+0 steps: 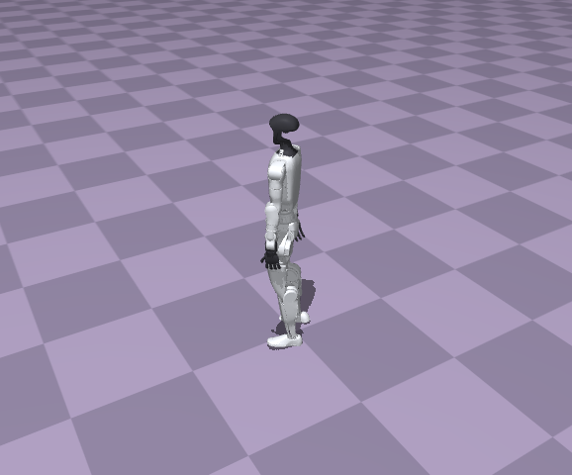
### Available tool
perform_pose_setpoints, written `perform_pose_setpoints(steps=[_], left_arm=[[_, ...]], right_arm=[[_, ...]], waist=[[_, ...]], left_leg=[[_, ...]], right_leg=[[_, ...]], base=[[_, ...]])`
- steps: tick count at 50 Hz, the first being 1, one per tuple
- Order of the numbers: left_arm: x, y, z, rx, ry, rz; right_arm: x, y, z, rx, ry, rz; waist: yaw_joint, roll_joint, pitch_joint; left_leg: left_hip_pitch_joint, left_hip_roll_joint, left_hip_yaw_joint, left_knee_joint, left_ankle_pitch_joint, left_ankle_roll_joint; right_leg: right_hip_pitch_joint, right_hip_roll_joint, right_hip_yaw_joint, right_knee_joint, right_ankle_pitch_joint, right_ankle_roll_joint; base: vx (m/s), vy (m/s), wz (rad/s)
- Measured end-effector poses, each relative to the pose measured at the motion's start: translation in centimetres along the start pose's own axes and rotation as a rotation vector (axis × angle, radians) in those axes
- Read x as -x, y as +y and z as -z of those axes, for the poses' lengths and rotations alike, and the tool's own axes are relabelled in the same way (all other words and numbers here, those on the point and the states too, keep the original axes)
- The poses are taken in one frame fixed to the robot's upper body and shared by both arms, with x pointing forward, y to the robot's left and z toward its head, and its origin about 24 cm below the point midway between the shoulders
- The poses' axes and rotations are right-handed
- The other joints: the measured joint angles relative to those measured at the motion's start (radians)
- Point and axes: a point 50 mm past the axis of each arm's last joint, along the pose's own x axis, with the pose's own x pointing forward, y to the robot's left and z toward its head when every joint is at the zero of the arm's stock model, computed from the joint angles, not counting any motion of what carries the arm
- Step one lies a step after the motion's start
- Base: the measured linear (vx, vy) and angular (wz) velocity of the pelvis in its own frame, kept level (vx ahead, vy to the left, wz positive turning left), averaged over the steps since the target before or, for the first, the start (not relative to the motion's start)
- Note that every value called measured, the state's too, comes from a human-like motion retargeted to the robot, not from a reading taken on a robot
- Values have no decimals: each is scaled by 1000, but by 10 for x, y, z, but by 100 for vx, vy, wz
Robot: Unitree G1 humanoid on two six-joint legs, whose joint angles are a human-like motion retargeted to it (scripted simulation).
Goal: In place motions
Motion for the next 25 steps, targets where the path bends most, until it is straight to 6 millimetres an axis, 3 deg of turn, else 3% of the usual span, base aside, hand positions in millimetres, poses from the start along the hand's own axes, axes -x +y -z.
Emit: perform_pose_setpoints(steps=[14, 25], left_arm=[[-1, -5, 29, -34, 104, 8], [1, 1, 34, -20, 125, -15]], right_arm=[[4, -13, -19, 38, -65, 26], [8, -26, -35, 11, -144, 56]], waist=[[-4, -16, 15], [13, -33, 20]], left_leg=[[11, -1, -27, -1, 5, -4], [9, -10, -64, 2, 10, -4]], right_leg=[[15, -13, -33, -9, 12, 3], [32, -24, -73, -13, 10, 3]], base=[[-1, -1, 6], [-3, -2, 17]])
